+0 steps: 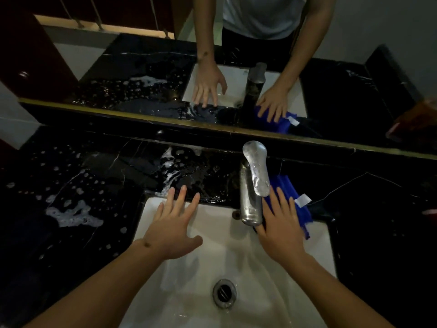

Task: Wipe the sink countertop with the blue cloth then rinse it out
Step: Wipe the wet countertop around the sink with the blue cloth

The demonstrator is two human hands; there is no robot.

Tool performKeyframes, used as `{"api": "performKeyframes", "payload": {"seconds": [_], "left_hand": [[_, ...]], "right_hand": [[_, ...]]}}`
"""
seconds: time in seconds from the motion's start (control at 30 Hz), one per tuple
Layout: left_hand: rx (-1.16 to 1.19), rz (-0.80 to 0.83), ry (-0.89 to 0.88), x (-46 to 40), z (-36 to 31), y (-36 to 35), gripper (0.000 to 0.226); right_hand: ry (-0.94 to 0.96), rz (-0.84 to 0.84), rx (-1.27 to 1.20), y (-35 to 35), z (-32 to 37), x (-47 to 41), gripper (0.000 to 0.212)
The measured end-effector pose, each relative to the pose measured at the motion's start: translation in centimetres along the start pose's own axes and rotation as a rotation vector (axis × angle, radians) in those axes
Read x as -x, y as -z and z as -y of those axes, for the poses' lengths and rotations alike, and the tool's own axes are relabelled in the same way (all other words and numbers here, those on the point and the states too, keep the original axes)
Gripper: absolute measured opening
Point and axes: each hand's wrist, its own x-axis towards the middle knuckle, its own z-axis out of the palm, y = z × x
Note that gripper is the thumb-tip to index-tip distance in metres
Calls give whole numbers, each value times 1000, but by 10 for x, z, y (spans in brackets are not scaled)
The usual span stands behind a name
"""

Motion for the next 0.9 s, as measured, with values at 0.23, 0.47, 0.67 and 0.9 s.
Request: {"api": "performKeyframes", "payload": {"seconds": [0.23, 0.47, 0.67, 0.9], "left_hand": [[-8, 22, 15, -1, 0, 6, 100], [14, 62, 15, -3, -1, 11, 100], [-32, 60, 28, -4, -1, 10, 102], [-120, 88, 52, -2, -8, 20, 102]], "right_hand": [[97, 26, -12, 11, -46, 0, 55], [198, 237, -102, 45, -77, -63, 55], [483, 351, 55, 49, -66, -127, 59], [591, 263, 26, 52, -63, -127, 56]]}}
